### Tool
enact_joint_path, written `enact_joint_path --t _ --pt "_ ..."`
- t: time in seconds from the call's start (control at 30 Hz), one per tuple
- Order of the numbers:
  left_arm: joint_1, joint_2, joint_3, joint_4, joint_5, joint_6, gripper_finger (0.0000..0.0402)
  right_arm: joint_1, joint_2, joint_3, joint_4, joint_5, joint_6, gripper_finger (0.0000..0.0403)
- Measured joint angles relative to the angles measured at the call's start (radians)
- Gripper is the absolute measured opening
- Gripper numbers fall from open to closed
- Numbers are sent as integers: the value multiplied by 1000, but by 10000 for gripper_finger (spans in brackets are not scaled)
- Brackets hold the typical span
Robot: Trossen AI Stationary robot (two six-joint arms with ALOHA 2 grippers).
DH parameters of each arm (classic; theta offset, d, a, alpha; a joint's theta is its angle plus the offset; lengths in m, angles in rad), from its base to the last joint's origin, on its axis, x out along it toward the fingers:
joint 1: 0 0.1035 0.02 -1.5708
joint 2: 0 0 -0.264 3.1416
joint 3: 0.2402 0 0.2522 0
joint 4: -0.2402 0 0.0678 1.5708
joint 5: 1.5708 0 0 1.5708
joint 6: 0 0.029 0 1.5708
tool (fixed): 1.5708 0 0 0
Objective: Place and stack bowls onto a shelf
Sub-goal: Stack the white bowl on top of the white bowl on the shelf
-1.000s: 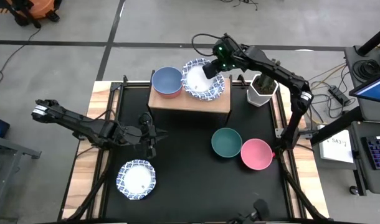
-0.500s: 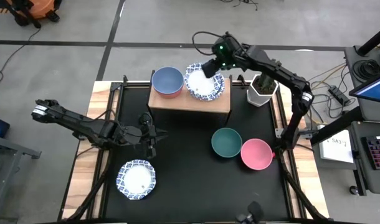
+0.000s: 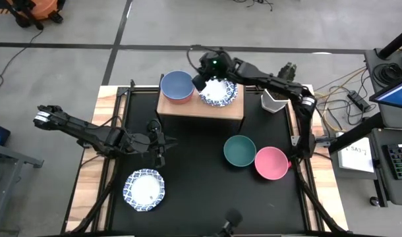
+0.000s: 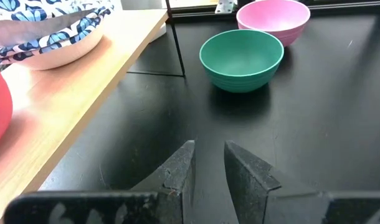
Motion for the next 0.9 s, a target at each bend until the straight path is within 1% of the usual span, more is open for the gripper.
enact_joint_path --t 0.23,0.57,0.9 --pt "0 0 0 0 0 0 68 0 36 0 -11 0 -16 24" --pt "0 0 0 -1 0 0 68 10 -26 0 -1 0 -41 18" --pt "0 0 0 0 0 0 68 10 48 -3 -34 0 -29 18"
